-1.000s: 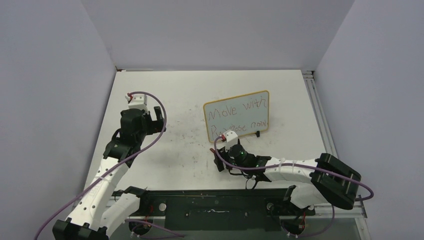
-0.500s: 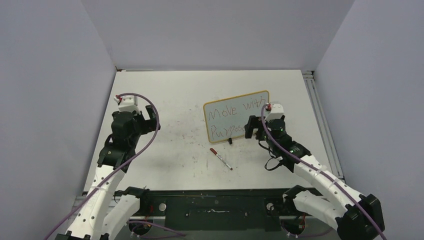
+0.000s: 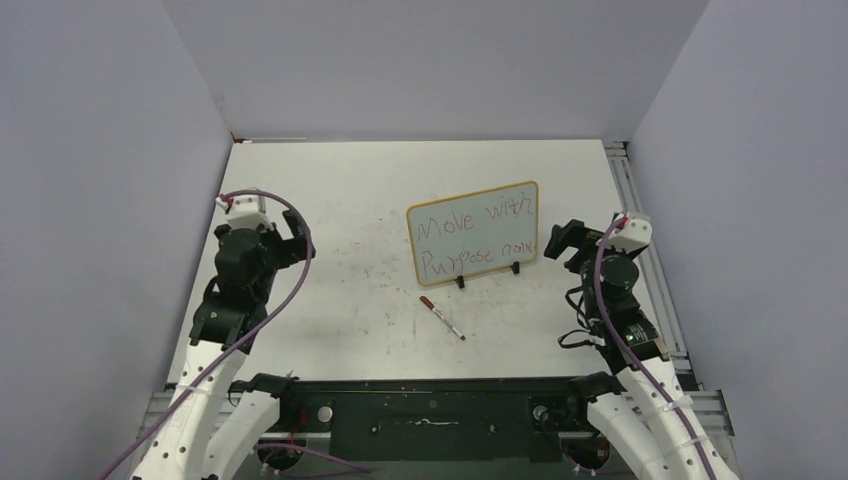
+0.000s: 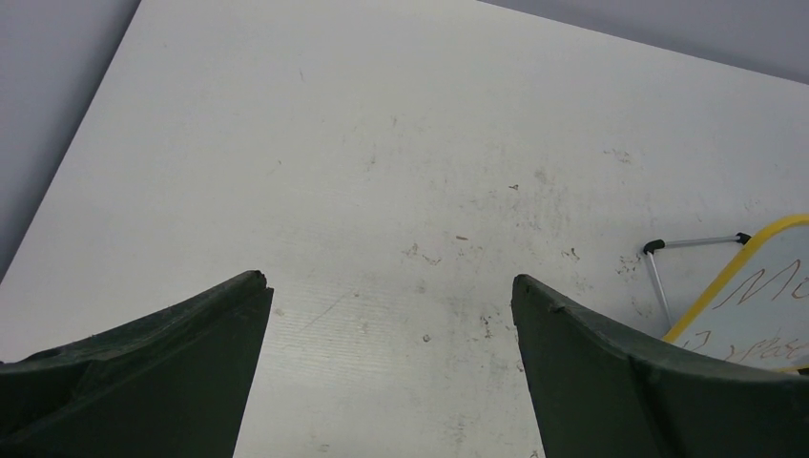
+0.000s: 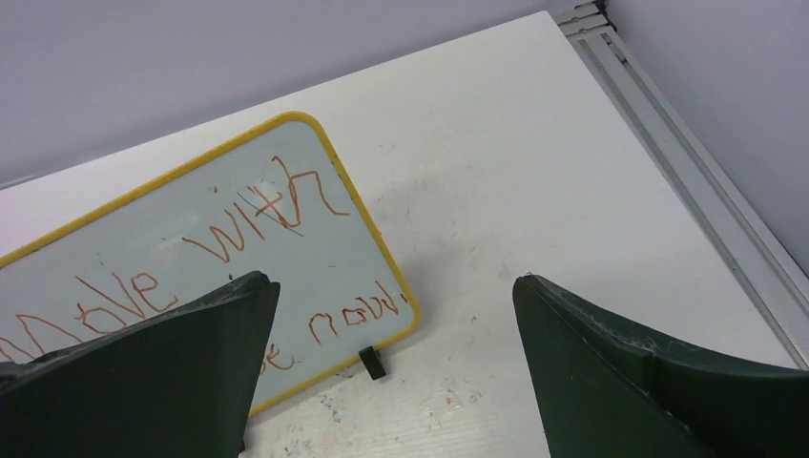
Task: Write a sentence on the whiteboard
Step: Reset both arms
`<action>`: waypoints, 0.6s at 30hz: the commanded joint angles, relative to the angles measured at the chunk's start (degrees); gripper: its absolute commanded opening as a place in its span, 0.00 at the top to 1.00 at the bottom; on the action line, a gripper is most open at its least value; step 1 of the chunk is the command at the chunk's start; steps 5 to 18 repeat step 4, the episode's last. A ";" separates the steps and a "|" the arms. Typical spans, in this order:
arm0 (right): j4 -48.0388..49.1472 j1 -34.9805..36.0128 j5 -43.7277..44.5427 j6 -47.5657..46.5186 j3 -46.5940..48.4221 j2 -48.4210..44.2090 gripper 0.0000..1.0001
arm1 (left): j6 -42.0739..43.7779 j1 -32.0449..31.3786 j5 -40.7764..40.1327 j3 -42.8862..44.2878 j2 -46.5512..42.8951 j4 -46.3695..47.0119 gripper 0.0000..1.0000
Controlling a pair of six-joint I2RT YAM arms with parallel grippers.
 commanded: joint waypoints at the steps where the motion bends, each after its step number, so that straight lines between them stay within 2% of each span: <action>1: 0.88 -0.18 2.34 -0.85 -0.56 1.07 0.00 | 0.70 0.10 -0.64 0.24 -0.67 2.97 0.04; 18: 0.97 -0.14 2.25 -0.86 -0.56 1.10 0.00 | 0.46 0.12 -0.17 0.34 -0.46 2.73 0.04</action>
